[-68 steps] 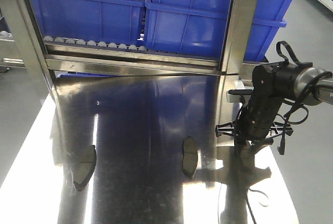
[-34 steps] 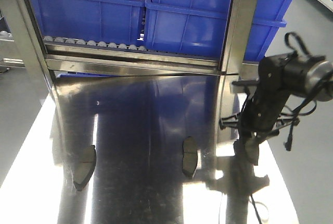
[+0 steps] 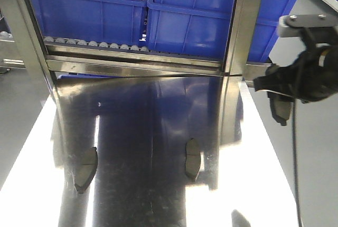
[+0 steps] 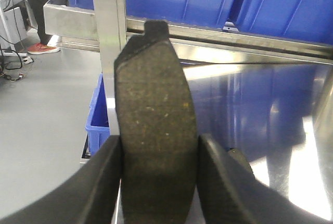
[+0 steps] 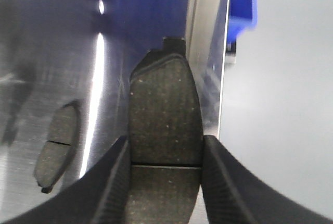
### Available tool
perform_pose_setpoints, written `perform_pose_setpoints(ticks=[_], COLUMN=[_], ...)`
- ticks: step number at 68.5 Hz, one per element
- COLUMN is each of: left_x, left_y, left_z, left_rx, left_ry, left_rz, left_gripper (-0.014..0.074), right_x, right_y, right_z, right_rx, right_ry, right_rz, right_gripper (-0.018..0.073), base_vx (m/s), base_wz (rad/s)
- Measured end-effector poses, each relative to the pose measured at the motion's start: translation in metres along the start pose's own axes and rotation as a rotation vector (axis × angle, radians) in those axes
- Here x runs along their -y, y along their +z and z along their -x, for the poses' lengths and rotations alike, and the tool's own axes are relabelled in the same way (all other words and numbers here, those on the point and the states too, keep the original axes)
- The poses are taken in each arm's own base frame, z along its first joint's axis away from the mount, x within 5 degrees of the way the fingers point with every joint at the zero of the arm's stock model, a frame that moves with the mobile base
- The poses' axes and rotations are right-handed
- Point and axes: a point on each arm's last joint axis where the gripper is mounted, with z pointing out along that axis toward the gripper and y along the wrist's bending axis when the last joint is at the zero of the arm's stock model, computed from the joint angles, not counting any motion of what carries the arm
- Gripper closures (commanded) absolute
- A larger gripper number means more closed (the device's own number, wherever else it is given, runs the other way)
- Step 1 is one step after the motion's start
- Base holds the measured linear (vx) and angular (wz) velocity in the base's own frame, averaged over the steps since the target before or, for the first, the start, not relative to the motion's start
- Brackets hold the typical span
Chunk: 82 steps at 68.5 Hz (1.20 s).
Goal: Move and align brake pads A on conveyor
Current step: 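Lift the brake pad upright with the right gripper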
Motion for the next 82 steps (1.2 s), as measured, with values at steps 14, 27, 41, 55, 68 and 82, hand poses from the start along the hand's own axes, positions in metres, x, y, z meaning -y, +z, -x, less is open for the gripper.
perform_pose_setpoints(ticks=[14, 27, 41, 55, 68, 82], left_x=[0.000, 0.000, 0.000, 0.000, 0.000, 0.000], left_y=[0.000, 0.000, 0.000, 0.000, 0.000, 0.000], left_z=[0.000, 0.000, 0.000, 0.000, 0.000, 0.000], left_rx=[0.000, 0.000, 0.000, 0.000, 0.000, 0.000], left_ry=[0.000, 0.000, 0.000, 0.000, 0.000, 0.000], left_rz=[0.000, 0.000, 0.000, 0.000, 0.000, 0.000], left_gripper=[0.0603, 0.0603, 0.0603, 0.0603, 0.0603, 0.0603], right_x=[0.004, 0.008, 0.011, 0.014, 0.015, 0.015], right_y=[-0.043, -0.070, -0.091, -0.097, -0.095, -0.095], right_z=[-0.044, -0.088, -0.133, -0.167, -0.185, -0.185], right_rx=[0.196, 0.390, 0.553, 0.615, 0.663, 0.680], right_ry=[-0.054, -0.062, -0.060, -0.060, -0.062, -0.074], right_rz=[0.014, 0.025, 0.035, 0.036, 0.038, 0.034], right_gripper=[0.0566, 0.0566, 0.0566, 0.0566, 0.0566, 0.0566], base_vx=[0.00, 0.00, 0.00, 0.00, 0.00, 0.00], base_wz=[0.00, 0.00, 0.00, 0.00, 0.00, 0.00])
